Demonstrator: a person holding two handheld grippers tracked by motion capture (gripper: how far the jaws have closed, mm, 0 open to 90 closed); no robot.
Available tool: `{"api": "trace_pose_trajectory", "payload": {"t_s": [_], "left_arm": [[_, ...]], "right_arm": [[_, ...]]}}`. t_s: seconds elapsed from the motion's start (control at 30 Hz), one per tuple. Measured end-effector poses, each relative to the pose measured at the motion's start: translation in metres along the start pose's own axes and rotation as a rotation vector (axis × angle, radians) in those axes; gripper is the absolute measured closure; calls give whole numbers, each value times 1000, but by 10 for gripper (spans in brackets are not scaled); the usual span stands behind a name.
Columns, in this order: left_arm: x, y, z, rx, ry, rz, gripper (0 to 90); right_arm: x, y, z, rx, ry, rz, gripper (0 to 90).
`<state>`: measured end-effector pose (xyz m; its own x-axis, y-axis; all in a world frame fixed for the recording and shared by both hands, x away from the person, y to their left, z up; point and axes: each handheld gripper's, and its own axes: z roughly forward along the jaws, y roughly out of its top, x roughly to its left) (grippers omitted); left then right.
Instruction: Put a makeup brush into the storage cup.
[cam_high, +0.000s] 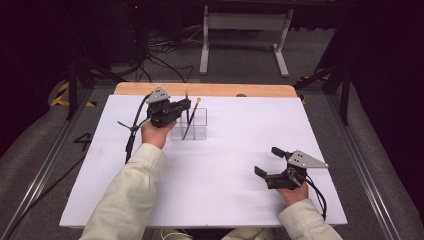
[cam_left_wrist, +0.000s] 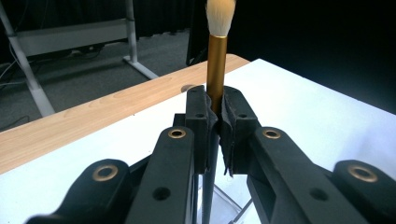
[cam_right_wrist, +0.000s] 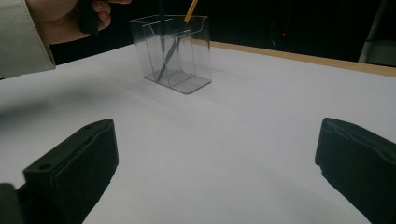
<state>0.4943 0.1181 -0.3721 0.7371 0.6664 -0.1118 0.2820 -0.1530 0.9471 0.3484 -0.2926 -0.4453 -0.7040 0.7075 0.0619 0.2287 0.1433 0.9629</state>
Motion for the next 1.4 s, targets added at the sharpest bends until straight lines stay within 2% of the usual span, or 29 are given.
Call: {"api": "trace_pose_trajectory", "payload": {"t_s": [0.23, 0.3, 0.33, 0.37, 0.4, 0.47, 0.53, 0.63, 0.83, 0.93, 0.97, 1.0, 1.03, 1.13, 1.4], "left_arm": [[0, -1, 1, 9, -3, -5, 824], [-1, -1, 1, 16, 10, -6, 820], [0, -1, 1, 9, 14, -17, 759], [1, 0, 0, 3, 11, -33, 628], [2, 1, -2, -7, 9, -51, 534], [4, 2, -7, -25, 9, -69, 402], [3, 4, -13, -37, 10, -60, 300], [2, 6, -22, -56, -5, -51, 230], [-6, 8, -46, -97, -38, -44, 132], [-9, 7, -58, -115, -52, -63, 91], [-11, 5, -62, -116, -72, -45, 70], [-14, 5, -66, -110, -67, -33, 54], [-14, 5, -66, -110, -67, -33, 48], [-23, 1, -79, -99, -80, 8, 39], [-31, -10, -98, -102, -121, -2, 31]], "right_arm": [[0, 0, 0, -1, 2, 0, 0], [0, 0, 0, -2, 1, 0, 0], [0, 0, 0, -1, 4, 0, 0], [0, 0, 0, -1, 4, 1, 1], [0, 0, 0, -1, 1, 0, 1], [0, 0, -1, -2, -1, 0, 1], [0, 0, -1, -1, -3, 0, 0], [0, 1, -1, -4, -5, -2, 1], [-1, 2, -3, -15, -16, -11, 1], [-1, 5, -5, -7, -20, -7, 1], [-1, 6, -5, -8, -21, -5, 2], [-2, 6, -6, -12, -22, -10, 2], [-2, 6, -6, -12, -22, -10, 2], [-3, 8, -8, -26, -29, -4, 2], [-6, 14, -12, -54, -27, 2, 2]]}}
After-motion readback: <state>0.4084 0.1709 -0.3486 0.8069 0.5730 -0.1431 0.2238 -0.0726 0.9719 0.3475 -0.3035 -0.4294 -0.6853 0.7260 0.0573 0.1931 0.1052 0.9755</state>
